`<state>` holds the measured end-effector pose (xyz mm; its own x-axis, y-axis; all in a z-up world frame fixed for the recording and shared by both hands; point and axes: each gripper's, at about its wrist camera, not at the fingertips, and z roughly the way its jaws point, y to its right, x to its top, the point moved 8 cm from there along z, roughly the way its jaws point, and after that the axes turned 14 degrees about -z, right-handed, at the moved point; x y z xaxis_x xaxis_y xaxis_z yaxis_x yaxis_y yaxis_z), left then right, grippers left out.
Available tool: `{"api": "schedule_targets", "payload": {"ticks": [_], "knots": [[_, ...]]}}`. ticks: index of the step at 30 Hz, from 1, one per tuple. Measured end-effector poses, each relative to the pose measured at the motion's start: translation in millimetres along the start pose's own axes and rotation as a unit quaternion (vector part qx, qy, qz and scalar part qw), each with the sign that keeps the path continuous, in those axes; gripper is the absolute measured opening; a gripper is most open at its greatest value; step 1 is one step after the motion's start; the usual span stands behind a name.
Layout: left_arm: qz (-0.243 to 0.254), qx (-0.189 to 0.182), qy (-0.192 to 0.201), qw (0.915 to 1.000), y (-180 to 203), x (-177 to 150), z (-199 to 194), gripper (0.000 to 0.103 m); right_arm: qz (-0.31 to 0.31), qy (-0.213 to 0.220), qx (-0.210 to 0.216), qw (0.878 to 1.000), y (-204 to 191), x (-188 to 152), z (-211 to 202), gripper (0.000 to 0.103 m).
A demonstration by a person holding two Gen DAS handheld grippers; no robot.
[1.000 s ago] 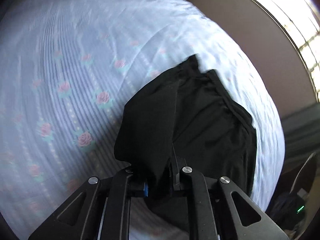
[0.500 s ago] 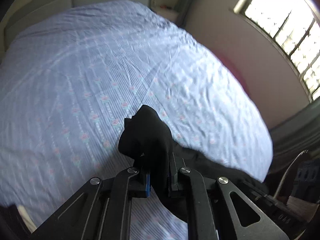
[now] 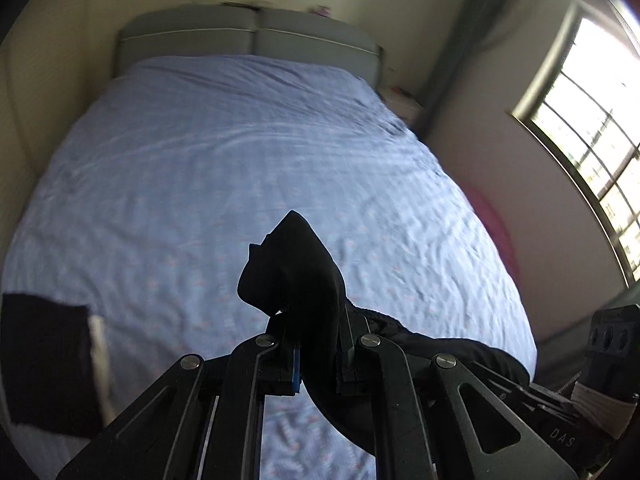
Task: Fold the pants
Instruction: 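Lift the folded pants with both grippers and carry them toward the clothes stack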
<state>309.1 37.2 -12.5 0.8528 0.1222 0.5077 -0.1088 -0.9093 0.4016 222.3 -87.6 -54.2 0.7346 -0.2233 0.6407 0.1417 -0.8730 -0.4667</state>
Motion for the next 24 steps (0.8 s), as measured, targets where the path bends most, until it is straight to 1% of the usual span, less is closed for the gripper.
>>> {"api": "schedule_targets", "payload": {"ticks": [6,9,12,15,17,19,21,24], "knots": [[-0.061,0.034,0.031,0.9971,-93,16,-53,0.012,-0.040,-0.028,0.058,0.997,-84,-6,39,0.014],[-0.073,0.043,0.043,0.9955,-135,22,-74,0.012,-0.058,-0.042,0.075,0.995,-126,-15,59,0.014],[-0.074,0.047,0.046,0.9951,-177,26,-90,0.012,-0.072,-0.051,0.080,0.993,-165,-21,83,0.014],[-0.057,0.051,0.041,0.9962,-217,33,-99,0.012,-0.066,-0.051,0.078,0.993,-200,-27,108,0.014],[-0.033,0.044,0.034,0.9979,-240,38,-105,0.012,-0.063,-0.042,0.066,0.995,-218,-30,122,0.014],[-0.012,0.042,0.021,0.9988,-260,44,-109,0.012,-0.045,-0.034,0.047,0.997,-240,-37,136,0.014],[0.012,0.041,0.012,0.9990,-277,52,-115,0.012,-0.037,-0.031,0.037,0.998,-254,-40,149,0.014],[0.028,0.032,0.004,0.9991,-299,60,-125,0.012,-0.030,-0.024,0.024,0.999,-279,-37,159,0.014]]}}
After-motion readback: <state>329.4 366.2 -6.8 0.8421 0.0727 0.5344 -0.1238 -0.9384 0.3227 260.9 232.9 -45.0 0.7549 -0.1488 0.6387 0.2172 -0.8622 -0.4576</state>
